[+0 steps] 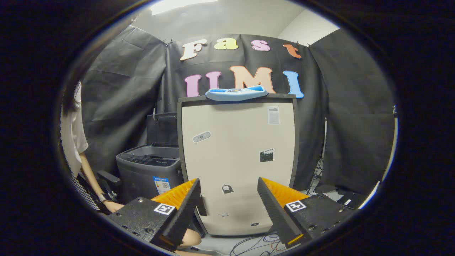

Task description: Put the clothes into the washing machine and then close the washing machine lid.

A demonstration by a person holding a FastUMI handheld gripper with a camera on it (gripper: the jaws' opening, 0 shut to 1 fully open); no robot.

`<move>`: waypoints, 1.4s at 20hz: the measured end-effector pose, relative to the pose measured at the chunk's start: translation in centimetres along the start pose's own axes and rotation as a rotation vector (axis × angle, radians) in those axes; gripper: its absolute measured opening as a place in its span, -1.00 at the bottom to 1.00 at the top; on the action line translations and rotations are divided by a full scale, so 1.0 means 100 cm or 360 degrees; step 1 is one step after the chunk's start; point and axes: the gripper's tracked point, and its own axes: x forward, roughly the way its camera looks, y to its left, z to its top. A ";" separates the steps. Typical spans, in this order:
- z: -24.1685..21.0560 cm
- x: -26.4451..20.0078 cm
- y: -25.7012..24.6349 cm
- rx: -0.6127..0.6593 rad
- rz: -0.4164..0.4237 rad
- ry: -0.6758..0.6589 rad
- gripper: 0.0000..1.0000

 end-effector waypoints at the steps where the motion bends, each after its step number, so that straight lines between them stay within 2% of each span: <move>1: -0.001 0.000 0.000 0.0000 0.0000 -0.0001 0.95; 11: 0.001 0.000 0.000 0.0000 0.0011 -0.0007 0.95; 15: 0.003 0.007 -0.014 0.0048 -0.0157 -0.0010 0.95; 19: 0.057 0.031 -0.009 0.0134 -0.0200 -0.0158 0.94; 23: 0.126 0.059 -0.010 0.0075 -0.0285 -0.0168 0.94; 26: 0.201 0.085 0.006 -0.0004 -0.0274 -0.0306 0.93; 28: 0.236 0.113 0.023 -0.0063 -0.0222 -0.0321 0.93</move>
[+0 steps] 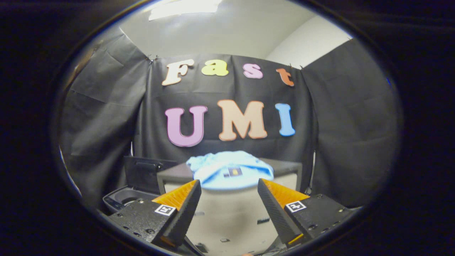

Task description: Put the clothes into the washing machine and then close the washing machine lid.

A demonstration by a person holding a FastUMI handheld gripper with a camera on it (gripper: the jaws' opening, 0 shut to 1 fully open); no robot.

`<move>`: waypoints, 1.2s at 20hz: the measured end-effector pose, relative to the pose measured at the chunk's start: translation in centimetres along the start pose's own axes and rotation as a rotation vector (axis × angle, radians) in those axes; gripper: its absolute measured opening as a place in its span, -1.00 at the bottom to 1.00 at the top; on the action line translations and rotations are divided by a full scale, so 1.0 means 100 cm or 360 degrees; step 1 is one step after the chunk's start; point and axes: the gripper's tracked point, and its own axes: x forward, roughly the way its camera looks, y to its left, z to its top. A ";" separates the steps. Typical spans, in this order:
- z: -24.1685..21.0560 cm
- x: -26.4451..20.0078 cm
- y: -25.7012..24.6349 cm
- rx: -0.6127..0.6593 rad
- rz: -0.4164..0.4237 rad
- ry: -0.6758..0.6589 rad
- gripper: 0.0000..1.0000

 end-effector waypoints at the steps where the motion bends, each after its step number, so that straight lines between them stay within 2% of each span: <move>1: 0.005 0.016 0.009 -0.0014 0.0030 0.0036 0.93; 5: 0.000 0.085 0.029 -0.0048 0.0062 0.0246 0.97; 8: -0.026 0.129 0.007 -0.0150 -0.0084 0.0491 0.98; 12: -0.065 0.164 -0.018 -0.0244 -0.0185 0.0721 0.99; 13: -0.075 0.167 -0.019 -0.0253 -0.0176 0.0781 0.97; 16: -0.083 0.170 -0.014 0.0015 -0.0203 0.0823 0.91; 18: -0.079 0.175 -0.012 0.0002 -0.0198 0.0776 0.95; 22: -0.082 0.178 0.013 0.0022 -0.0072 0.0750 0.08; 24: -0.084 0.178 0.019 0.0029 -0.0078 0.0777 -0.36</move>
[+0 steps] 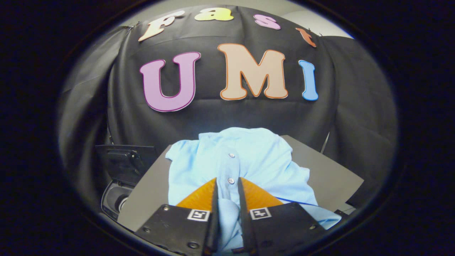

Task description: Put the clothes into the washing machine and then close the washing machine lid.

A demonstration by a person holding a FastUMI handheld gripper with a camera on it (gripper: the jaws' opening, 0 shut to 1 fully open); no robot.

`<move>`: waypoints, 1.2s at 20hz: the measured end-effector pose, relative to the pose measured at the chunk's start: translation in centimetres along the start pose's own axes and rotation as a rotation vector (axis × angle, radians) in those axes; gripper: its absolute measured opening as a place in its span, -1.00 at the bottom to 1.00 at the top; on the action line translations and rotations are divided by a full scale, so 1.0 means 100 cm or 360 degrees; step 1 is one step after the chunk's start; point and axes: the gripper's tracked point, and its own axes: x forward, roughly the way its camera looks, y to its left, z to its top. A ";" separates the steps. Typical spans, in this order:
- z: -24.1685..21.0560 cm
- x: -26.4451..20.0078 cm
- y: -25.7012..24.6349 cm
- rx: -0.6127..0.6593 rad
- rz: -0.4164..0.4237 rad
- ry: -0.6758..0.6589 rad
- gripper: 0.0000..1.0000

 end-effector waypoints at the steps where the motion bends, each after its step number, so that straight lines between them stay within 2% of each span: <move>1: 0.000 -0.002 0.007 0.0034 0.0021 0.0001 -0.58; 5: -0.001 -0.010 0.076 0.0176 0.0268 -0.0050 -0.70; 8: -0.006 -0.019 0.134 0.0186 0.0433 -0.0054 -0.71; 13: -0.007 -0.038 0.256 0.0275 0.0816 -0.0088 -0.71; 18: -0.046 -0.017 0.316 0.0030 0.0869 0.0013 -0.69; 21: -0.049 -0.011 0.343 0.0093 0.0971 0.0043 -0.36; 23: -0.050 -0.009 0.349 0.0107 0.0982 0.0038 -0.15; 24: -0.048 -0.010 0.347 0.0097 0.0973 0.0027 -0.15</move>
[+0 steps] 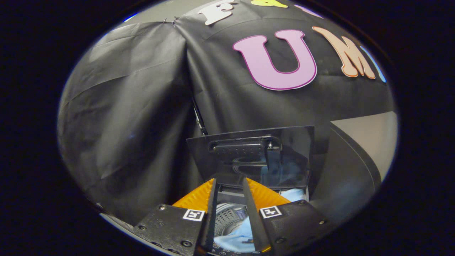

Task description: Put the clothes into the washing machine and then close the washing machine lid.

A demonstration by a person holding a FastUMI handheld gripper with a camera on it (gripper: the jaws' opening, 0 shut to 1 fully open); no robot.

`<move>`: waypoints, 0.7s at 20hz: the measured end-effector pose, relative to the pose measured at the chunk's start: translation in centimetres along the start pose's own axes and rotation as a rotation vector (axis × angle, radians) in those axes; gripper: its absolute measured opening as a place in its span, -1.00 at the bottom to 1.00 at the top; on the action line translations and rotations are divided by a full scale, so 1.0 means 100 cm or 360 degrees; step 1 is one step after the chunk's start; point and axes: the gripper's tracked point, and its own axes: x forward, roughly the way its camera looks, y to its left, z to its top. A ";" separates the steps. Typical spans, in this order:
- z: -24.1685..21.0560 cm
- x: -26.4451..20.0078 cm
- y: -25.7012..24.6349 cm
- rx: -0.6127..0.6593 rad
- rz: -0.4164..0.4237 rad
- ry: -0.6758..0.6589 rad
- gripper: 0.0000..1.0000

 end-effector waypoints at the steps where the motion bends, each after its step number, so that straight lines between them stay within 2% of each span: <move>1: 0.001 0.000 -0.001 -0.0007 -0.0009 -0.0006 -0.05; 6: 0.006 0.004 -0.011 -0.0023 -0.0047 -0.0033 0.45; 11: 0.037 0.022 -0.019 -0.0070 -0.0117 -0.0124 0.94; 14: 0.064 0.039 -0.029 -0.0138 -0.0218 -0.0218 0.94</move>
